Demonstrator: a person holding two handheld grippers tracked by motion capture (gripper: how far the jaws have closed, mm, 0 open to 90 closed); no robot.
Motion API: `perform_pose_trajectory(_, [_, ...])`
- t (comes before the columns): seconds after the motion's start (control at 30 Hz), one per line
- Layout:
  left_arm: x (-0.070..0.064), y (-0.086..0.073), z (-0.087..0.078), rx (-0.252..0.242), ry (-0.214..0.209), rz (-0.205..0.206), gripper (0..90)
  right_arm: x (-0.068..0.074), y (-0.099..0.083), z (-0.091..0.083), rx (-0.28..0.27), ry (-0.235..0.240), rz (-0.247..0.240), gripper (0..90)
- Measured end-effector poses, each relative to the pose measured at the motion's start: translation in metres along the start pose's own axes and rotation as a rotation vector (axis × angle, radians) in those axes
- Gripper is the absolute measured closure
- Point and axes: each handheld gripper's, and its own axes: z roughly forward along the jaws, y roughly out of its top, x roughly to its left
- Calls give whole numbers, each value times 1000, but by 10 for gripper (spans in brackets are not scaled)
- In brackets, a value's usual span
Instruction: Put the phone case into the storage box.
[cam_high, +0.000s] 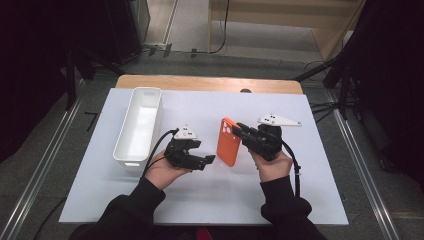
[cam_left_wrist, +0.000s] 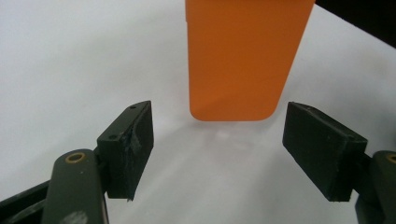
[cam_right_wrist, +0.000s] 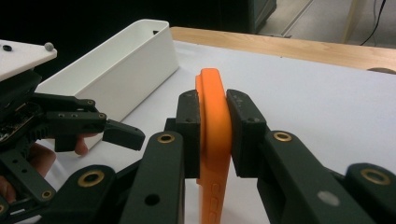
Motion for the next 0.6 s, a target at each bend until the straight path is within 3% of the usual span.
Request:
perform_pose_trajectory(0.2, [1,2,1,25,-20,-9,209,4,-2,4,3,1,0,745])
perform_pose_trajectory(0.3, [2,3,-1,2,-53,-3,181,6,-3,5,1,1,-3,745])
perform_pose_trajectory(0.47, [1,5,-2,-24,-60,24,2,8,-3,6,1,5,3,745])
perform_pose_trajectory(0.6, [1,7,-2,-5,-67,8,3,9,-4,7,2,5,8,745])
